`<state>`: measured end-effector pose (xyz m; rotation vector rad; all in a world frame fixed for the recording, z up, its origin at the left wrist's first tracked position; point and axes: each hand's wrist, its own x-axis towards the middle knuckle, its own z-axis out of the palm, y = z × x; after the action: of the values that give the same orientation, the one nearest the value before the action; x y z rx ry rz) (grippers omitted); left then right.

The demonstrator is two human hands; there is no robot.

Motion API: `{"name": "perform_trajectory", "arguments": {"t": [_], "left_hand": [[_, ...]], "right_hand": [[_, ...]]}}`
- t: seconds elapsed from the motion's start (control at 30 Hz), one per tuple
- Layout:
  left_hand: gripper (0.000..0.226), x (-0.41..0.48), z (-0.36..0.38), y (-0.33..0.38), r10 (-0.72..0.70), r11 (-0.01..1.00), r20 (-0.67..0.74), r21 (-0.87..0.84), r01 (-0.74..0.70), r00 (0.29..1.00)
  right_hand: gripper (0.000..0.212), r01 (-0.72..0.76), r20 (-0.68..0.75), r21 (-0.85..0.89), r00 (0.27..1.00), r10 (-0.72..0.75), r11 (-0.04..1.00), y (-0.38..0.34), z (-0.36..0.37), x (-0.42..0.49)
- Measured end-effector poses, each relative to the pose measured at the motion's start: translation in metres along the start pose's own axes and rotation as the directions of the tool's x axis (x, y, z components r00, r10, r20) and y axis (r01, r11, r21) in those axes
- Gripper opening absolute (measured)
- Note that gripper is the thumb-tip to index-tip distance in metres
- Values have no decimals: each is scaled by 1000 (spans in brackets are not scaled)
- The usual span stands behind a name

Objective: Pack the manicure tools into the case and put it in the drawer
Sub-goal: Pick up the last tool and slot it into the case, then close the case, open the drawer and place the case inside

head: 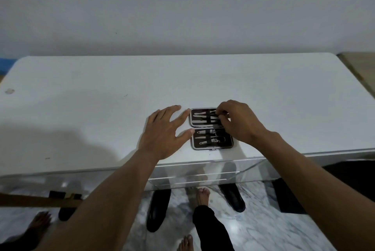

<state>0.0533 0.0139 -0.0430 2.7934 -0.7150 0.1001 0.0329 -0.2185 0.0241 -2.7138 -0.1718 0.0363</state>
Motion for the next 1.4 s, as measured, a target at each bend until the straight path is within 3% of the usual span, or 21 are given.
{"name": "perform_trajectory", "arguments": {"t": [0.27,0.4,0.53,0.67,0.77,0.9,1.0,1.07,1.23,1.4], "left_hand": [[65,3,-2,0,-1,1000,8,1,1,1000],[65,2,-1,0,-10,1000,41,0,10,999],[67,1,-2,-1,-17,1000,55,-11,18,998],[69,7,-14,8,-85,992,148,-83,98,985],[56,15,-31,24,-177,970,263,-118,214,948],[49,17,-45,39,-219,895,440,-265,359,871],[23,16,-47,44,-294,842,389,-327,429,873],[18,16,-44,46,-336,784,363,-403,472,869],[22,20,-39,48,-389,656,350,-544,523,852],[47,15,-32,49,-487,465,334,-683,563,807]], "right_hand": [[17,-72,0,7,997,72,997,10,-2,-4],[26,-197,30,30,980,196,980,13,1,1],[40,-408,183,167,907,378,898,17,-6,-2],[41,-443,391,288,864,318,849,15,-17,-10],[43,-416,409,248,864,295,875,13,-20,-11],[38,-350,371,187,890,264,918,12,-18,-11],[37,-385,351,208,888,299,899,15,-15,-11],[33,-399,325,235,892,315,886,17,-13,-11],[38,-416,307,312,895,324,854,16,-8,-14],[44,-396,208,399,918,339,827,13,-5,-22]]}}
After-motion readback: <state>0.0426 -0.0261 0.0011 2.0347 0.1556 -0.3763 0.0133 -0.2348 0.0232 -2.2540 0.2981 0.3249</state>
